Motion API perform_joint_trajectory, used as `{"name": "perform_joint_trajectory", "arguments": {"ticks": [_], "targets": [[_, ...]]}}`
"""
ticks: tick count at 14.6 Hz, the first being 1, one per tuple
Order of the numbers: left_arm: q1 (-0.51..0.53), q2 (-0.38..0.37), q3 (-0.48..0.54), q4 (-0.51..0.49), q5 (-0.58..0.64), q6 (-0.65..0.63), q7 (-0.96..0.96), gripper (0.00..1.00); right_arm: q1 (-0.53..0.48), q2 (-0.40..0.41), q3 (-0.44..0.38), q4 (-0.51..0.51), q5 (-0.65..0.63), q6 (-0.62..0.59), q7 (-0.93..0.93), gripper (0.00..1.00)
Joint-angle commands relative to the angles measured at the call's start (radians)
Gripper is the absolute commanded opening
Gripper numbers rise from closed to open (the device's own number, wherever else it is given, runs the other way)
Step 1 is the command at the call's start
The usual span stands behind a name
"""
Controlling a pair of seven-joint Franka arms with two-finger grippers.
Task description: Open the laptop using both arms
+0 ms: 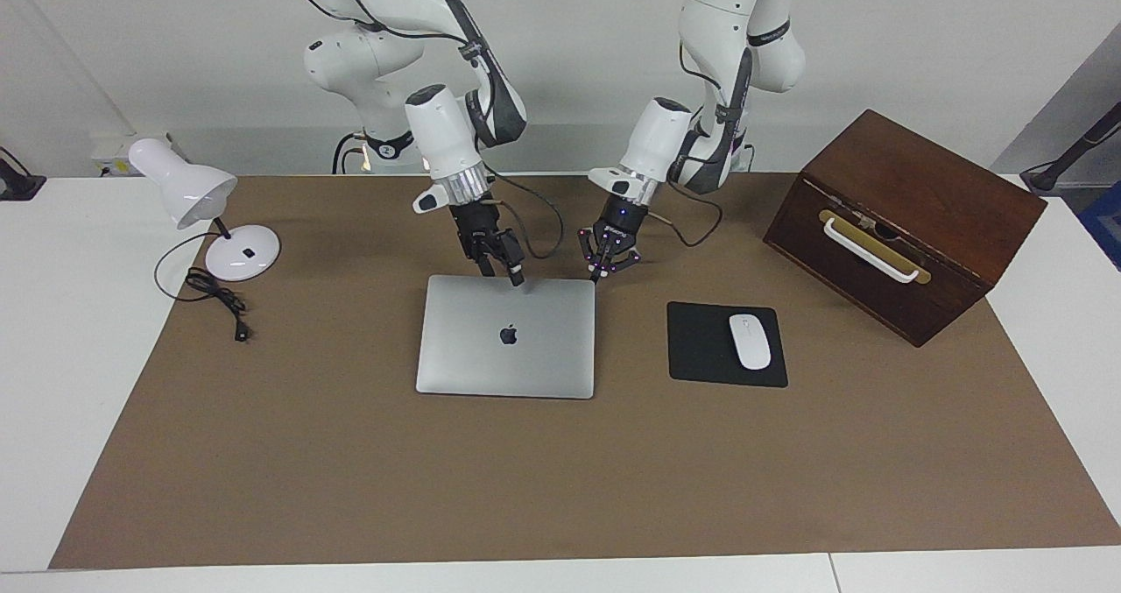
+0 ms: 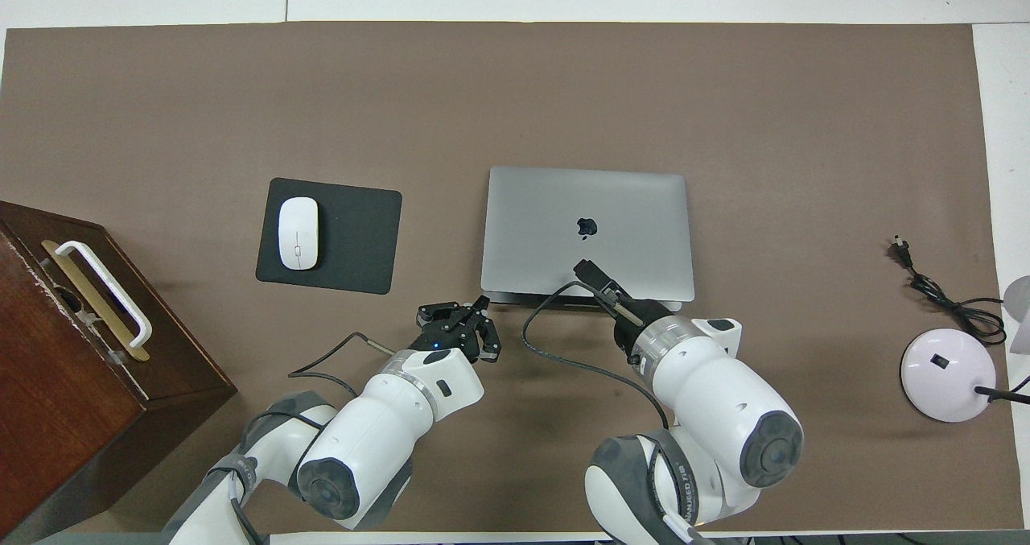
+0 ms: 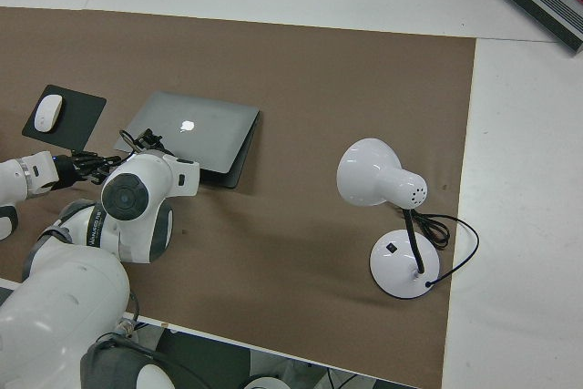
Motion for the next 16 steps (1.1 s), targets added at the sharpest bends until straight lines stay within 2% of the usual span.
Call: {"name": "perform_joint_trajectory", "arguments": {"ticks": [1, 7, 16], "targets": [[-0.014, 0.055, 0.013, 0.049, 0.003, 0.021, 0.019, 0.0, -0.016, 0.028, 0.006, 0.026, 0.026, 0.021, -0.036, 0.99], [-0.012, 0.079, 0.013, 0.073, 0.003, 0.021, 0.016, 0.0, -0.012, 0.052, 0.007, 0.046, 0.026, 0.024, -0.036, 0.99], [-0.012, 0.157, 0.013, 0.141, 0.003, 0.023, 0.017, 0.0, -0.013, 0.052, 0.007, 0.046, 0.026, 0.021, -0.035, 0.99]]}}
